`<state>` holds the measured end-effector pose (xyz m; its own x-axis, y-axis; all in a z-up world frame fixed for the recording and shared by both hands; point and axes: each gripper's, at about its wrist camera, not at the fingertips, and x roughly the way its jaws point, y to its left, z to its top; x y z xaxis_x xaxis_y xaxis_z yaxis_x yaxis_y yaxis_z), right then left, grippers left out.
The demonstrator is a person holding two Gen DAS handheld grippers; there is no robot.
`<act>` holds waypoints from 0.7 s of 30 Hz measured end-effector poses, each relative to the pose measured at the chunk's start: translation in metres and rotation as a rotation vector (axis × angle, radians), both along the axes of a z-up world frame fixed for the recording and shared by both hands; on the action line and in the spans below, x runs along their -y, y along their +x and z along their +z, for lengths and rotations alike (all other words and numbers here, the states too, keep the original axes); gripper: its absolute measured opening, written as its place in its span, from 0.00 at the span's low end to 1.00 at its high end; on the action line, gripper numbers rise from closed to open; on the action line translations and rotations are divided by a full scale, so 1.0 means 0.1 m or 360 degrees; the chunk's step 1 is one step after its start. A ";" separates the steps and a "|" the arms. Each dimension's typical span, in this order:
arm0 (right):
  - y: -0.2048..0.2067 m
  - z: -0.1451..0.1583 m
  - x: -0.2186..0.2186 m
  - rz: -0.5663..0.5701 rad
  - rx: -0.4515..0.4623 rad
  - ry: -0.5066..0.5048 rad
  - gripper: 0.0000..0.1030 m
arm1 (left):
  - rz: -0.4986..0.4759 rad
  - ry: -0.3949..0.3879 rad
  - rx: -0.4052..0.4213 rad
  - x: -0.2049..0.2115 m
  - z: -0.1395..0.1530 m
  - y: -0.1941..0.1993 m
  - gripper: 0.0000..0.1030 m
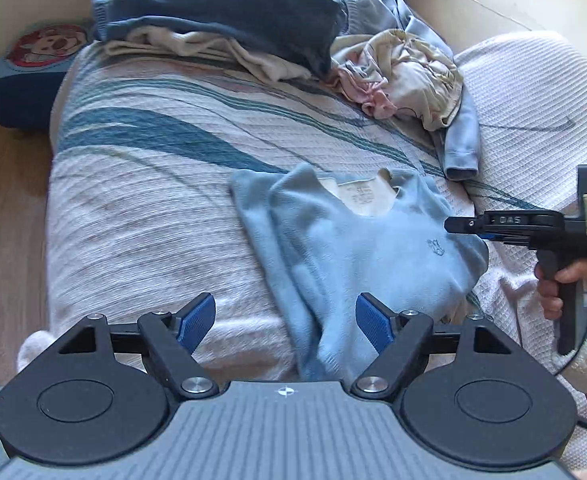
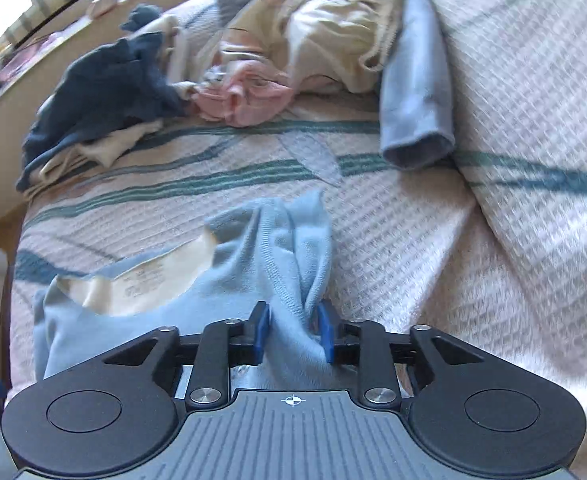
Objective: Fold clothes
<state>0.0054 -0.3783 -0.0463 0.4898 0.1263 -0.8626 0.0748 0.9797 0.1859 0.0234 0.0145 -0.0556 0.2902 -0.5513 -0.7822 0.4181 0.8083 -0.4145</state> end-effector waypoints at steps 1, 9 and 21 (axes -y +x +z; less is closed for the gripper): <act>-0.01 0.02 0.00 0.0031 0.0016 0.0000 0.41 | 0.0003 0.0014 -0.0001 0.04 -0.01 0.01 0.75; -0.01 0.07 0.14 0.0183 0.0054 0.0007 0.62 | -0.0017 0.0076 -0.0013 0.31 -0.10 0.06 0.76; 0.23 -0.41 0.04 0.0268 -0.0095 0.0016 0.65 | -0.0090 0.0223 0.0051 0.75 -0.23 0.06 0.36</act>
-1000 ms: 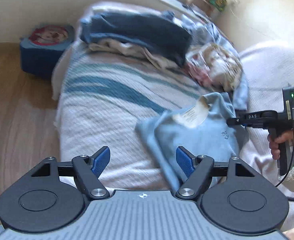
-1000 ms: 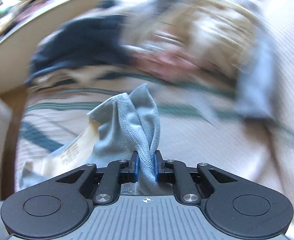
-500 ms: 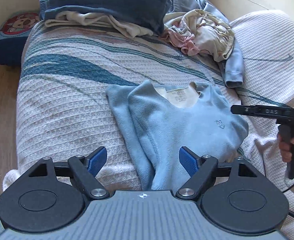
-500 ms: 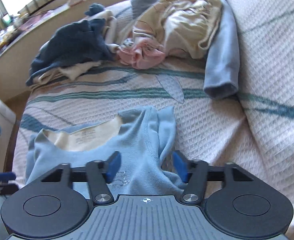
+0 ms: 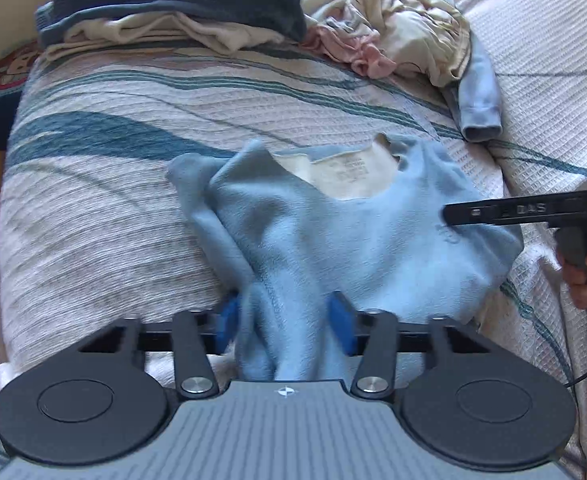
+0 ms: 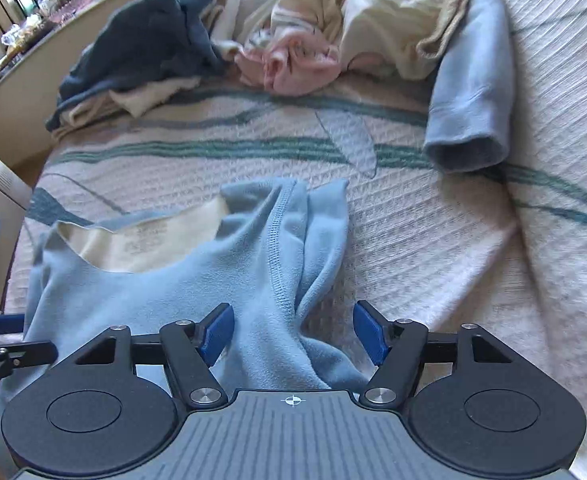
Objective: Fold clothes
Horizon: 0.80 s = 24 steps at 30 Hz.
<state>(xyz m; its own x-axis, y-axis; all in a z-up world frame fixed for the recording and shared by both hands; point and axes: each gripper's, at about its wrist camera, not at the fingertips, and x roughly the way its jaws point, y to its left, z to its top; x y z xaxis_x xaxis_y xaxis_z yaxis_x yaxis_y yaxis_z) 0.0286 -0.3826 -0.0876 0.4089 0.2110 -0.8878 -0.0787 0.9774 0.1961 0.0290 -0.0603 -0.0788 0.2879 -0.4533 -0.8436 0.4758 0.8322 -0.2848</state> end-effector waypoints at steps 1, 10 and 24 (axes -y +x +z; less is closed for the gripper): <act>-0.01 -0.02 -0.02 0.0001 0.0005 -0.0002 0.65 | 0.0005 0.0002 0.0000 0.02 0.00 0.00 0.31; -0.20 0.29 -0.23 0.0045 0.0161 0.0064 0.16 | 0.0094 -0.0146 0.0063 -0.27 0.37 0.02 0.11; 0.30 0.64 -0.94 0.0101 0.0477 0.0381 0.16 | 0.0308 0.0091 0.0339 -0.89 0.80 0.83 0.12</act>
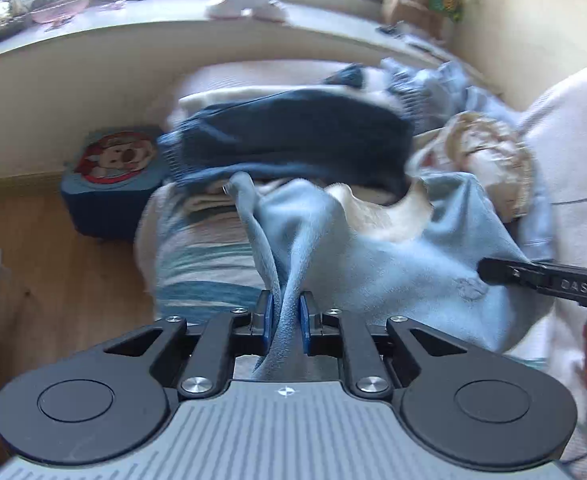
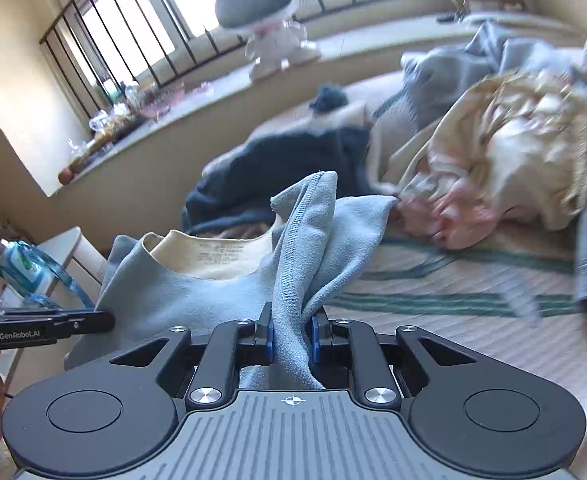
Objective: Fold clothes
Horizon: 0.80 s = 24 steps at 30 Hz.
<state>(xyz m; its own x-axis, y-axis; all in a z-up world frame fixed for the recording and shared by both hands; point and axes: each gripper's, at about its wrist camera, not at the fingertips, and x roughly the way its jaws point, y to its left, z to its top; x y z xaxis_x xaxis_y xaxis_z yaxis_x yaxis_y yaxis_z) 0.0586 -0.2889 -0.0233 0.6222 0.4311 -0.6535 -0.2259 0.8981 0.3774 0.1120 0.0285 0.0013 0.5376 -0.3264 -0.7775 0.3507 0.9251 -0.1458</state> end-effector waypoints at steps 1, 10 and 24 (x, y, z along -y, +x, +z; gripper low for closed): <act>0.07 -0.10 -0.06 -0.0004 -0.0012 -0.0022 0.16 | 0.0023 0.0035 -0.0025 -0.02 -0.10 0.07 0.13; 0.29 -0.56 0.02 -0.0159 -0.0285 -0.0183 0.53 | 0.0160 0.0048 -0.0240 -0.47 -0.65 0.22 0.40; 0.43 -0.64 -0.04 -0.0120 -0.0400 -0.0154 0.60 | 0.0085 -0.0076 -0.0346 -0.12 -0.74 0.37 0.79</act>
<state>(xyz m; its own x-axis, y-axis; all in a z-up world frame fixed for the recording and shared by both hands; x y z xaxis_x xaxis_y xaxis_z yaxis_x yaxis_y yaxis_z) 0.1017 -0.2853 -0.0875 0.4634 0.3178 -0.8272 -0.0670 0.9434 0.3249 0.1492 0.0406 -0.0724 0.3766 -0.3412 -0.8612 0.2572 0.9317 -0.2566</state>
